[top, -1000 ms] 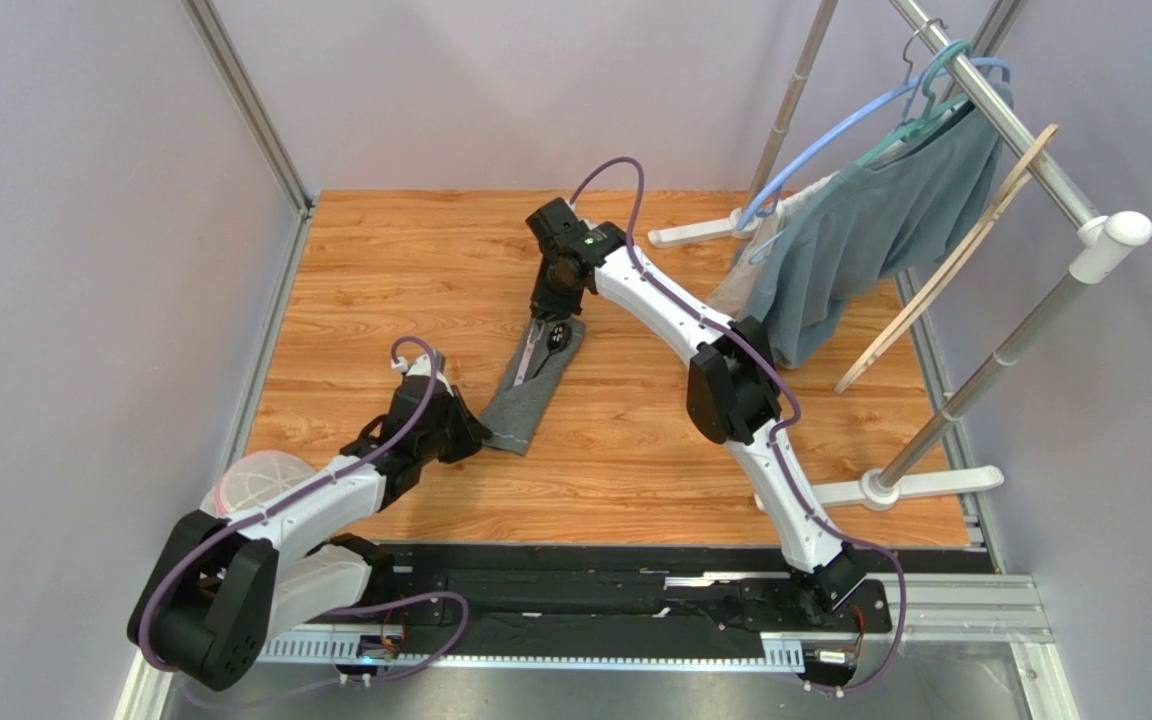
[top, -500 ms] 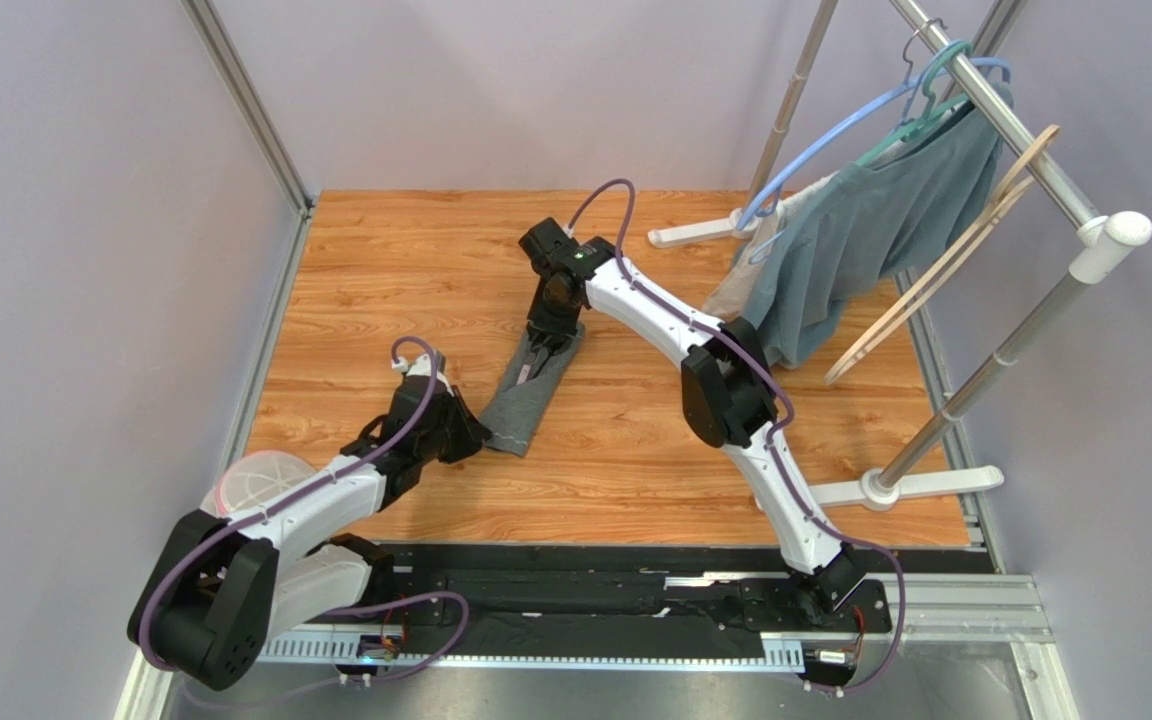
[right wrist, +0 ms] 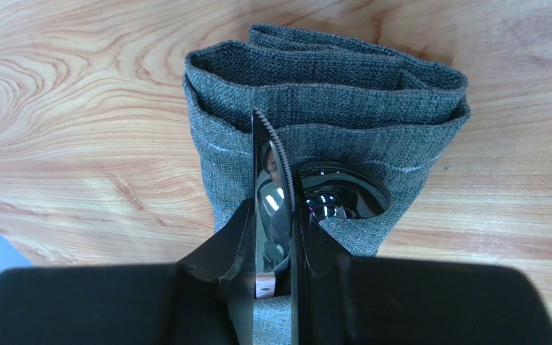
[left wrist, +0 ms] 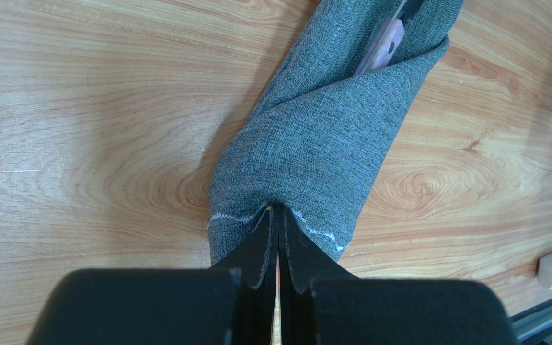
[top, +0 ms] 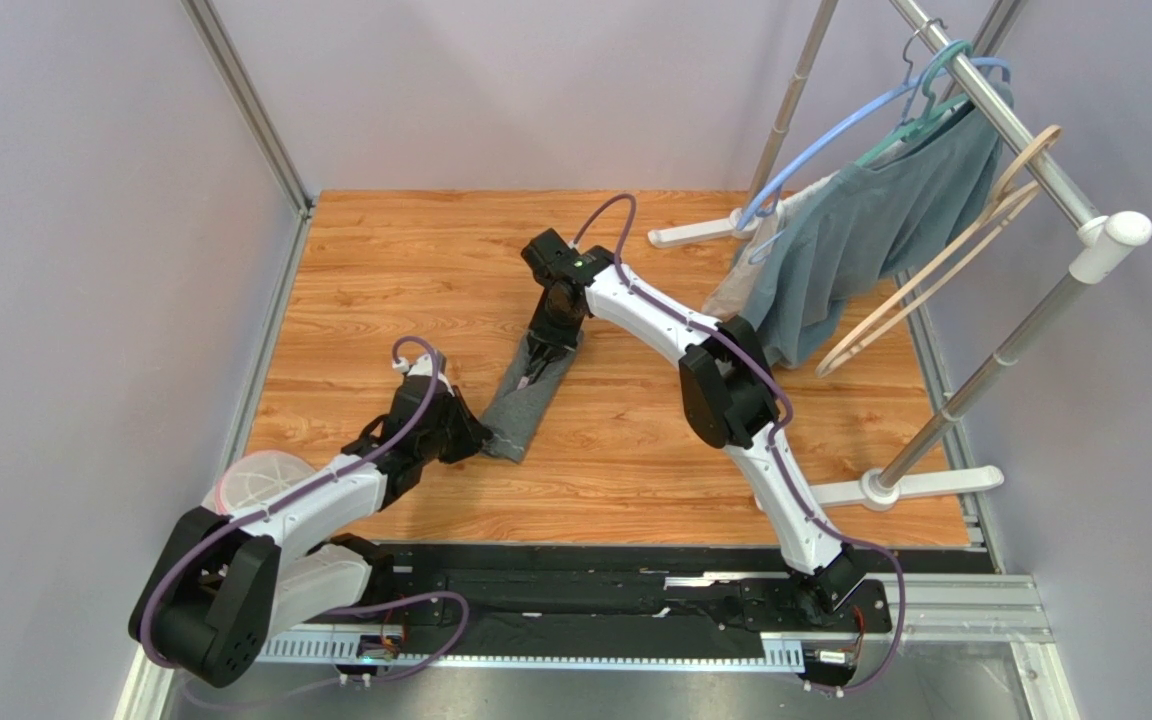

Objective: Fold the napkin into a case and place the utensils inside
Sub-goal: Insert the knife into the folded napkin.

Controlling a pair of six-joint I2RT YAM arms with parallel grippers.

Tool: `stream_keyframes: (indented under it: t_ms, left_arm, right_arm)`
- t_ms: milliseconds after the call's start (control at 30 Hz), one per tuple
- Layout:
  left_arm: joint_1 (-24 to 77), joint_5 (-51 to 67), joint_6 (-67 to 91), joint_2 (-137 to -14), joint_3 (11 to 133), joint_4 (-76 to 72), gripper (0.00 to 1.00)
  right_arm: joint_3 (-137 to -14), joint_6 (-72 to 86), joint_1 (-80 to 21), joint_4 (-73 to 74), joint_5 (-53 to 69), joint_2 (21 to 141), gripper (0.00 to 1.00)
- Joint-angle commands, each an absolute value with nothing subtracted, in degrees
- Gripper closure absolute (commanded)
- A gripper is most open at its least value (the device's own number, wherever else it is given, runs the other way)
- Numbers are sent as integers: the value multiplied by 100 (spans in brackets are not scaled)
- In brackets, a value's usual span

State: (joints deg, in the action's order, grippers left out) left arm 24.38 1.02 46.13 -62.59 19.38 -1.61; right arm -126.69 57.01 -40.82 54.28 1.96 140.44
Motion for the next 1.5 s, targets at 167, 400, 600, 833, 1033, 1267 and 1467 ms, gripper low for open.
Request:
stream_keyframes:
  t_ms: [167,400,600,833,1033,1267,1467]
  left_arm:
    - [2426,124,4087,-5390,2188,699,96]
    - [2426,-53,4446,-4333,2188,1757,81]
    - [2426,316,4861,-5167,2206,1574,95]
    - [2426,343,5027,-5747,2188,1073,97]
    - [2426,413,4992,-6178,2294,800,98]
    - [2426,369,4975,-6170,2232,721,99]
    - [2426,290,4931,-6056,2224,808,99]
  right_arm:
    - [-12612,5502,-4122,5370,316,13764,96]
    - [-12656,5353,-4069,5361,386,13729,90]
    - [-12735,5291,-4078,5352,501,13764,89]
    - [-12744,5317,-4122,5414,527,13772,88]
    - [-12691,5344,-4219,5440,598,13772,89]
    - [-12472,5370,-4271,5423,633,13667,88]
    - [-12375,5168,-4228,5221,974,13623,81]
